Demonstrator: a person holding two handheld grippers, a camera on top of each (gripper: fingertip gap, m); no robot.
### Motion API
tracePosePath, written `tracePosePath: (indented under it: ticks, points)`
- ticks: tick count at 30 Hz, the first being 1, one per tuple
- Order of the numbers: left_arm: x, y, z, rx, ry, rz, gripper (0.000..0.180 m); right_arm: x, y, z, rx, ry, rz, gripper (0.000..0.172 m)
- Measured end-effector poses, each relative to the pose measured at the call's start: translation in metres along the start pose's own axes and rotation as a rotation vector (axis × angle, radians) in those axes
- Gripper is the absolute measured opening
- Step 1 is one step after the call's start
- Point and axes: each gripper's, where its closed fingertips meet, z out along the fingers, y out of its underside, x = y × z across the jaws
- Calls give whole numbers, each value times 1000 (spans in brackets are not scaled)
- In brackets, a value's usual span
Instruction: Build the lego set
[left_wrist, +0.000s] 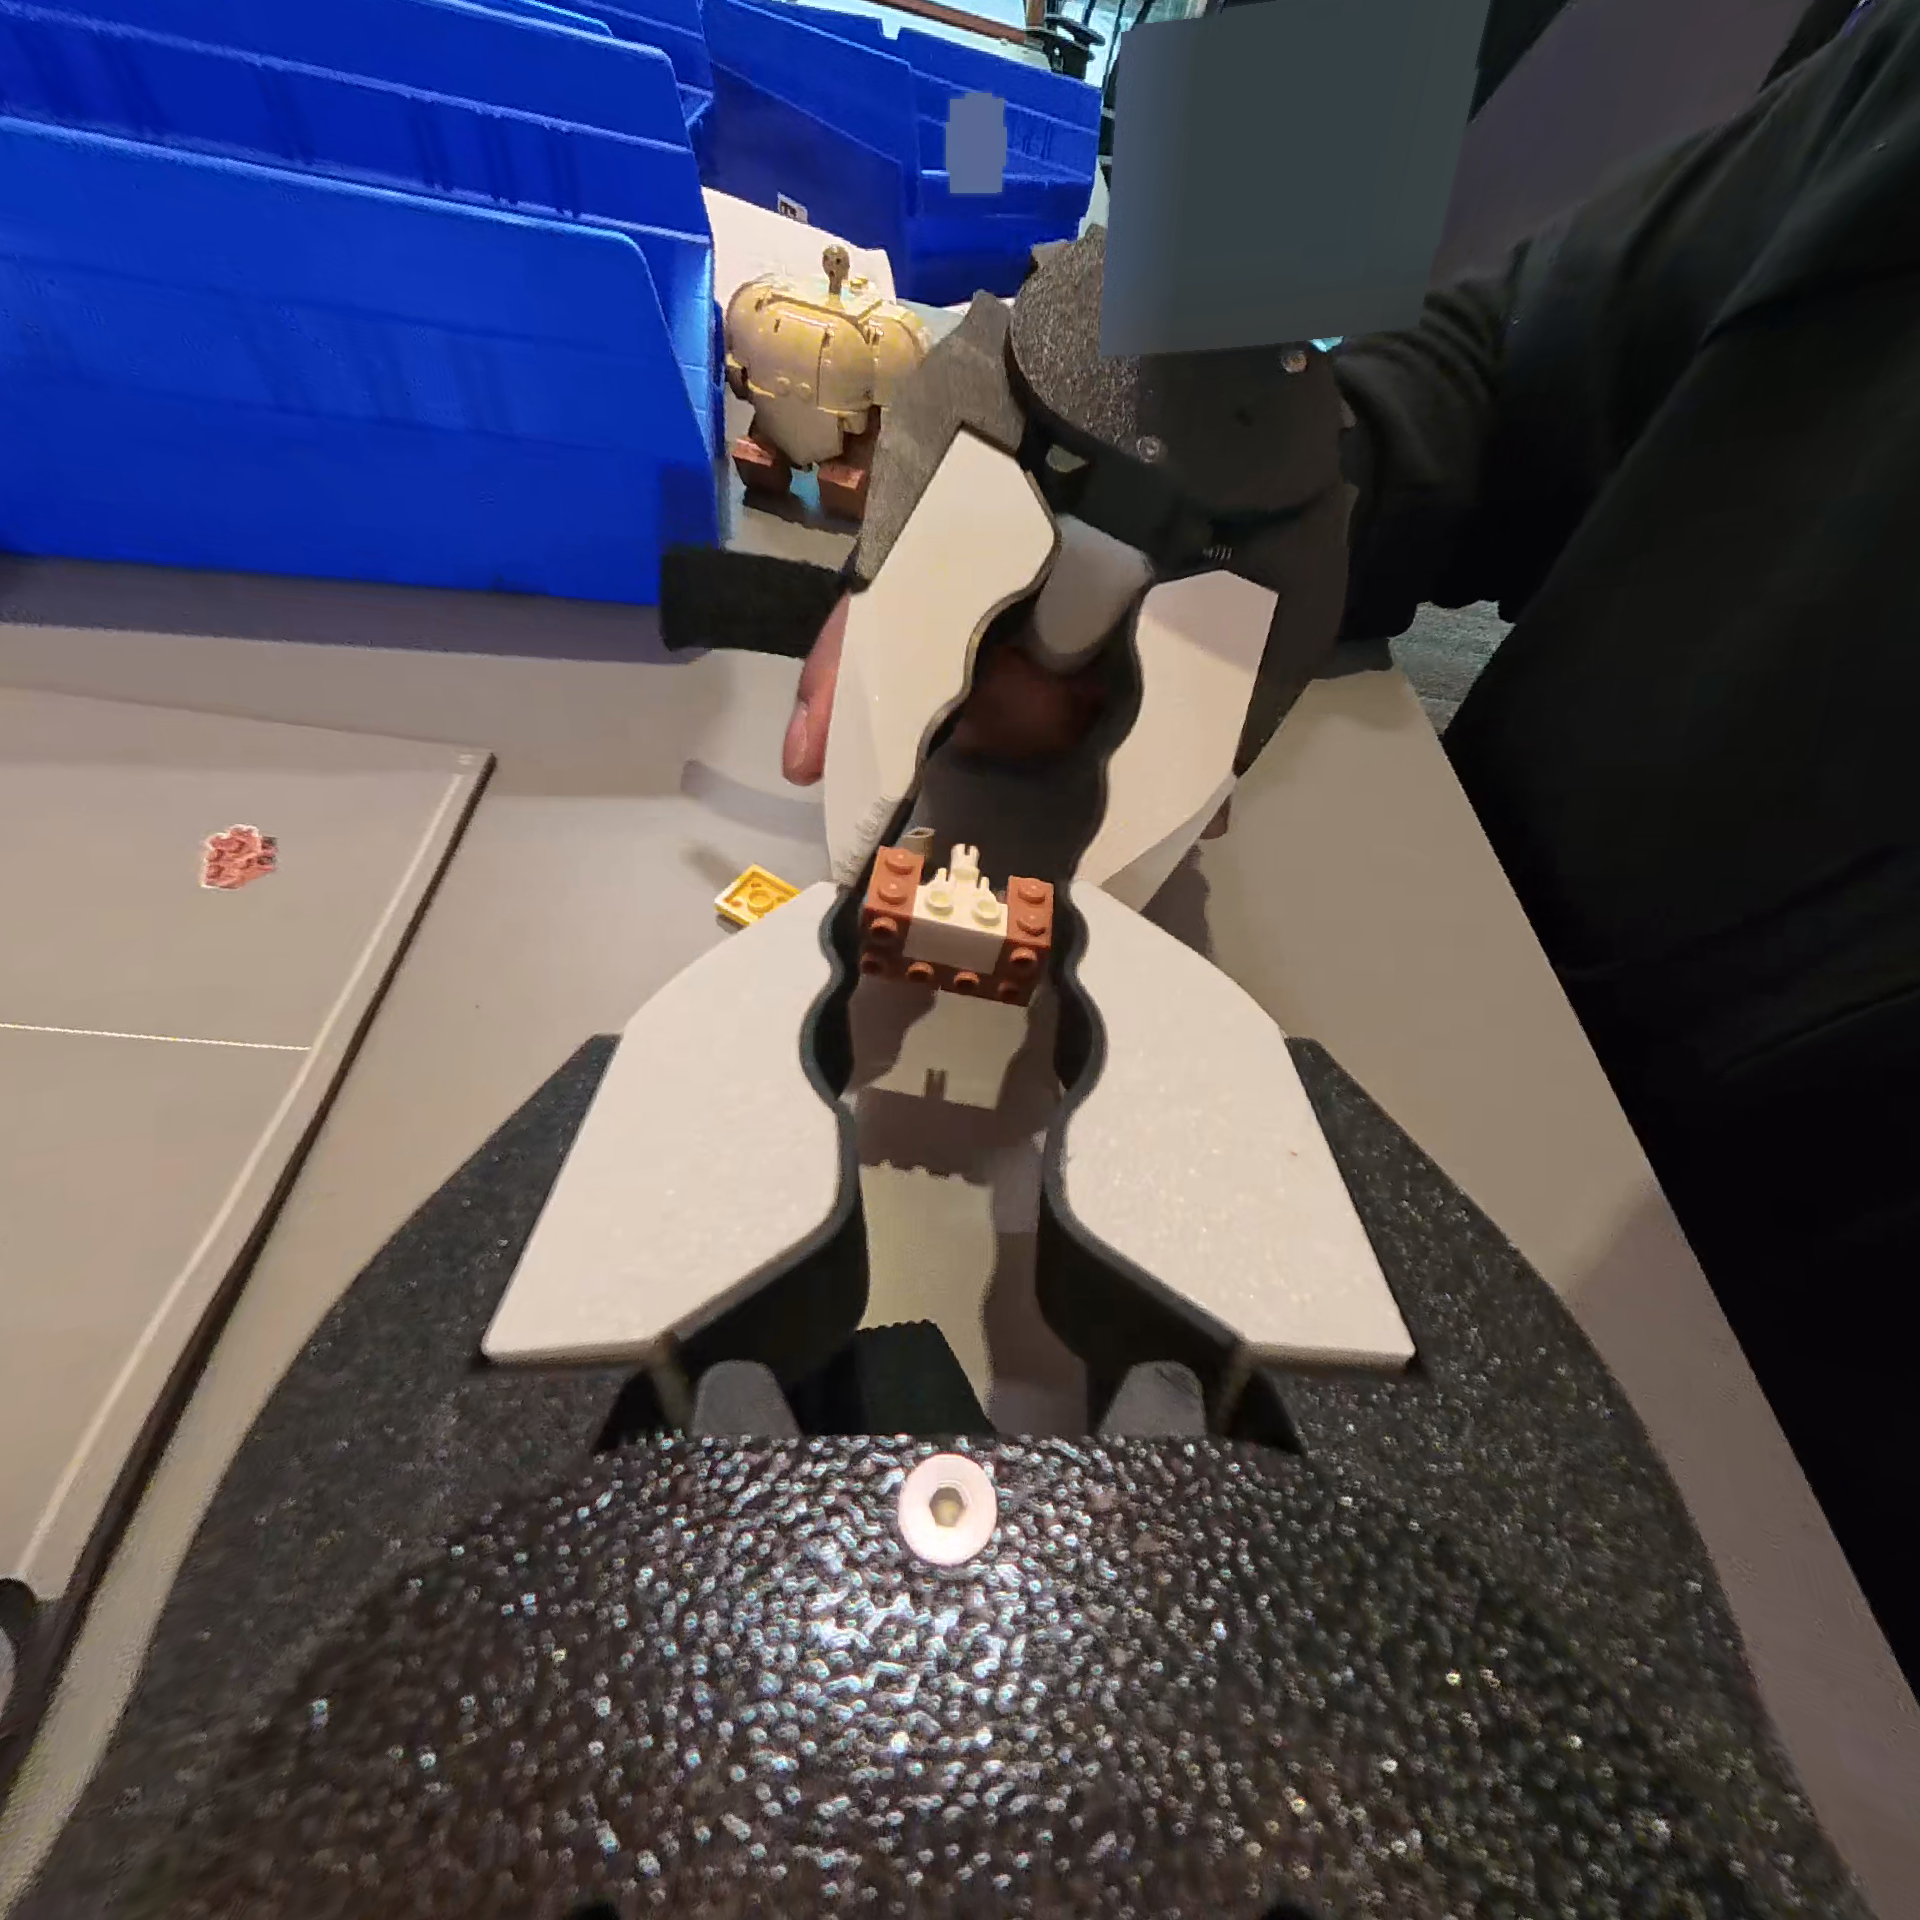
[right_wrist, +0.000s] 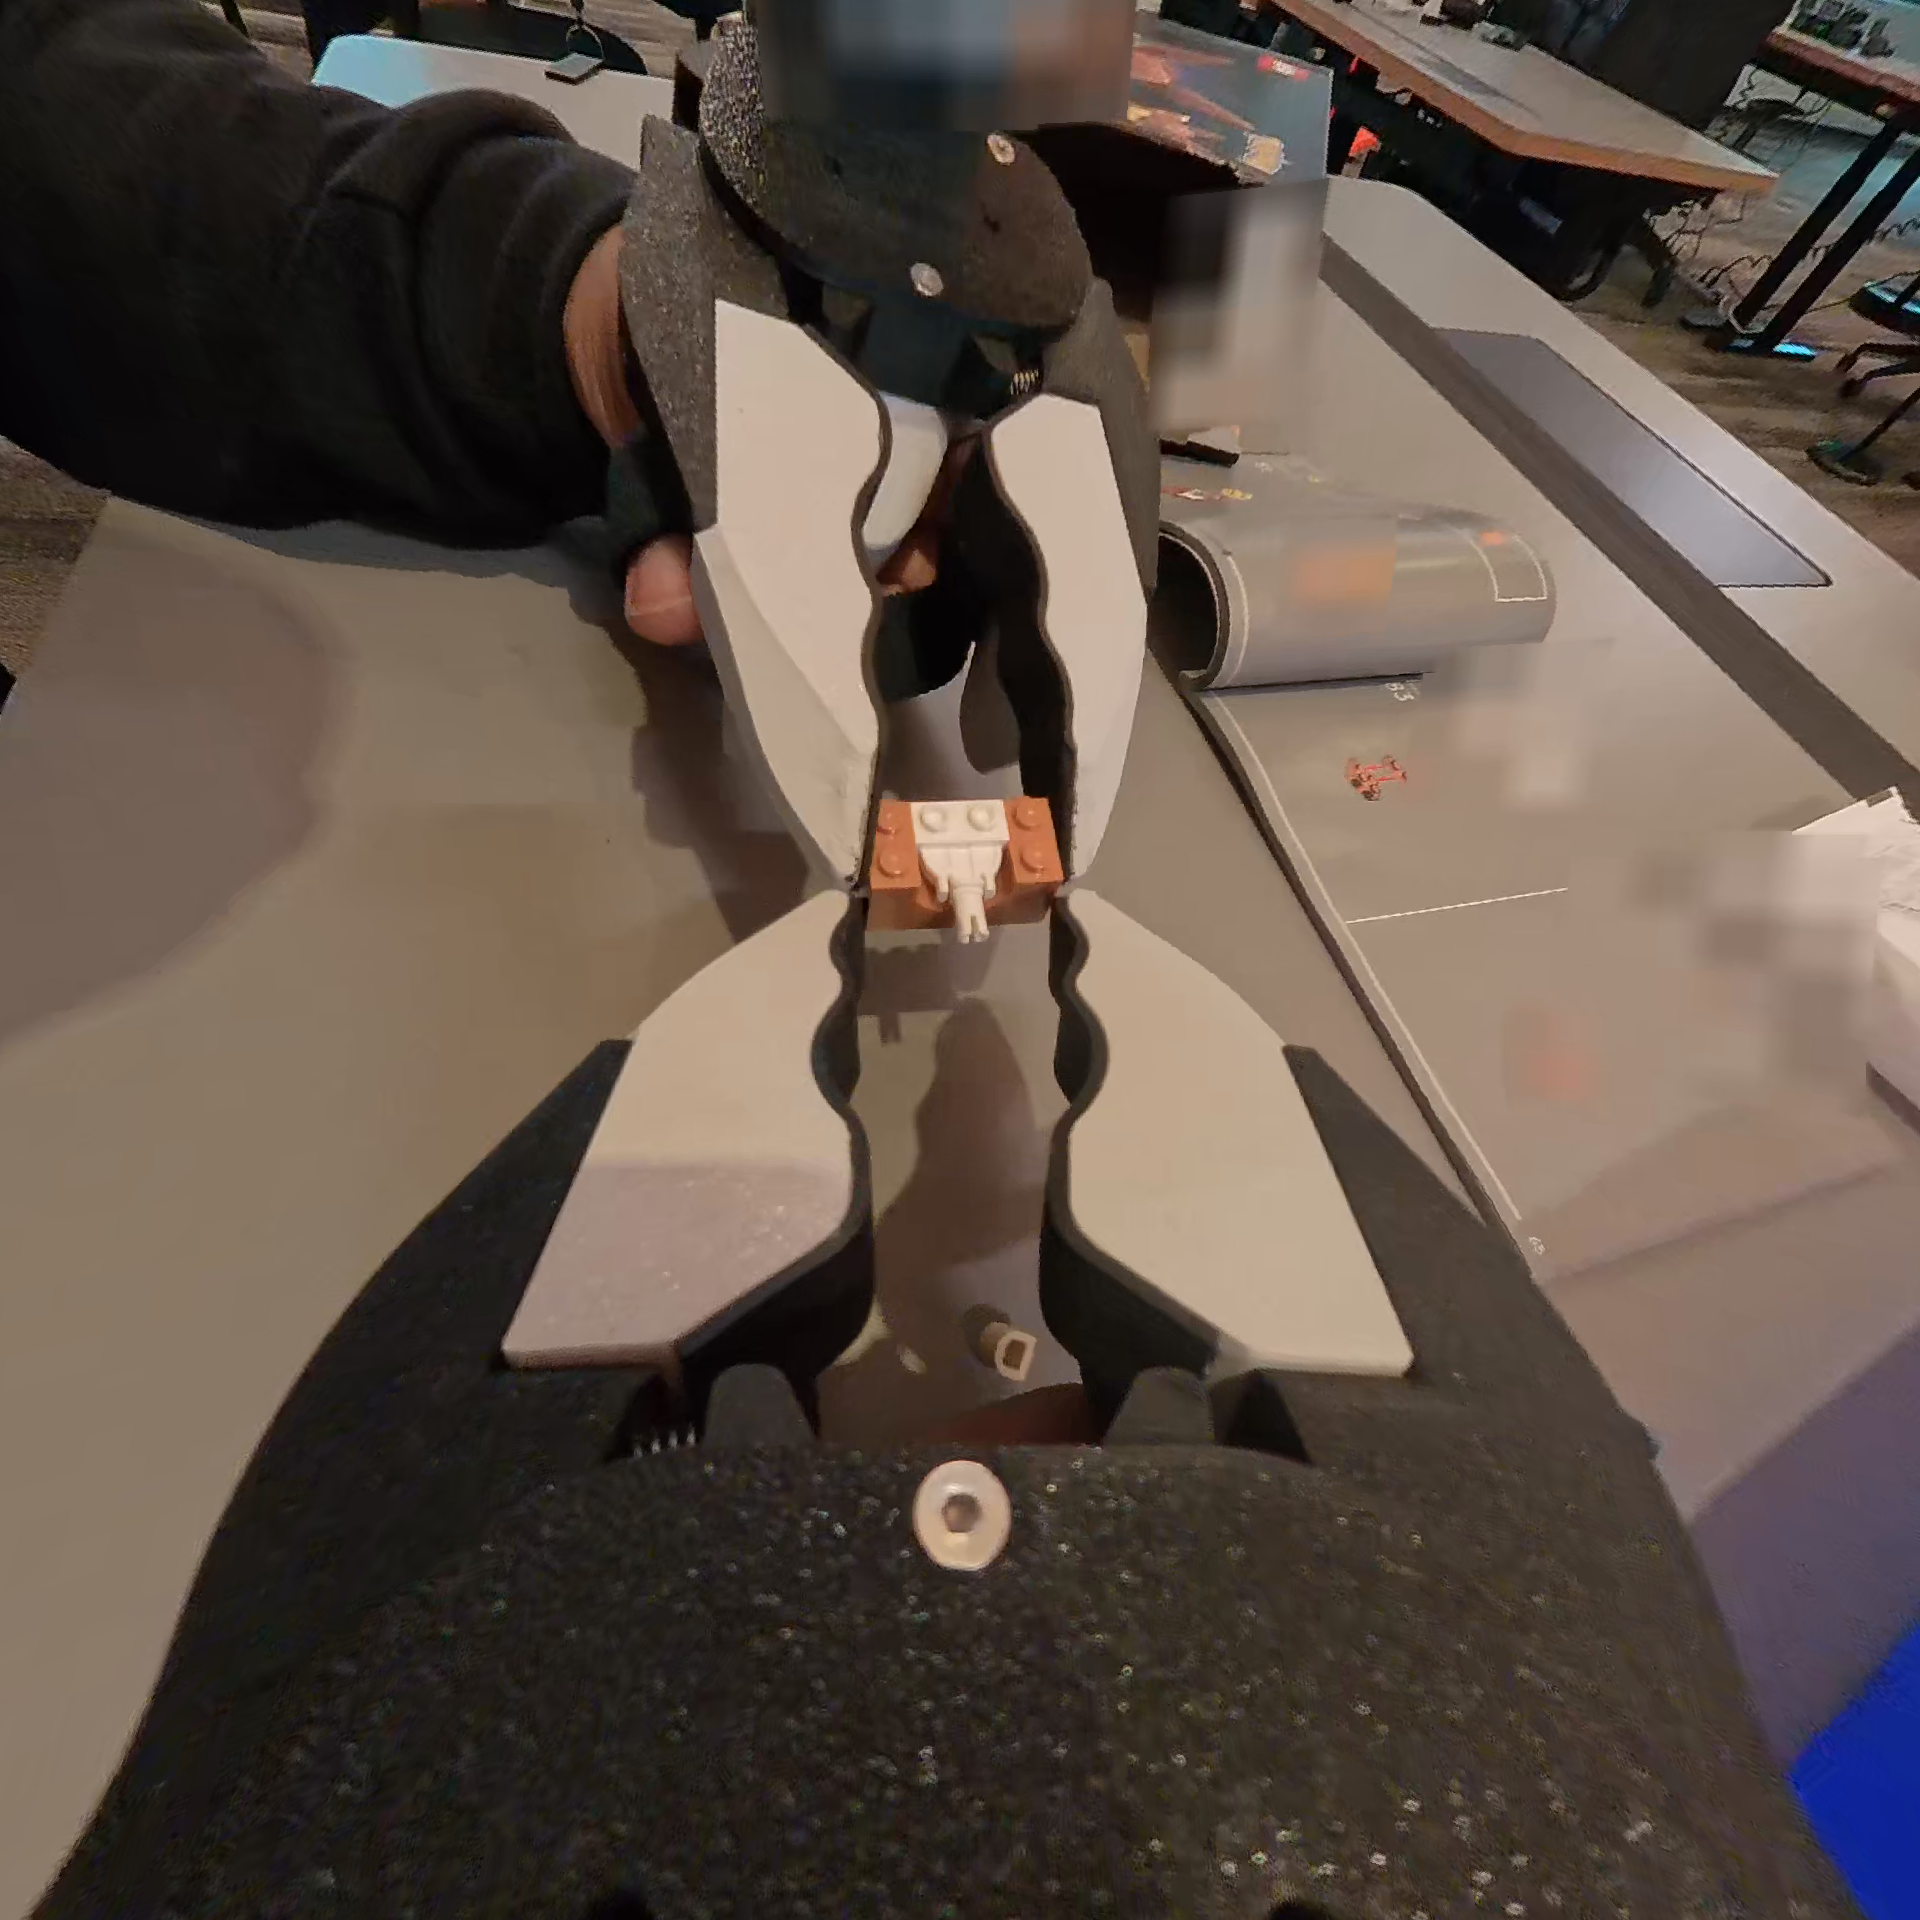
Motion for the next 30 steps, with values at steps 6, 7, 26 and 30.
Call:
tracePosePath:
  ticks: [6, 7, 26, 30]
  points:
    - [-1, 3, -1, -17, -2, 14, 36, 0, 6, 0, -34, -20, 3, 33]
    - [-3, 5, -2, -32, -12, 25, 36, 0, 9, 1, -54, -26, 2, 33]
    - [-20, 49, -10, -308, -92, 176, 37, 0, 36, 8, -245, -59, 34, 42]
    - [-24, 42, -10, -270, -117, 198, 36, -2, 33, 4, -219, -57, 8, 42]
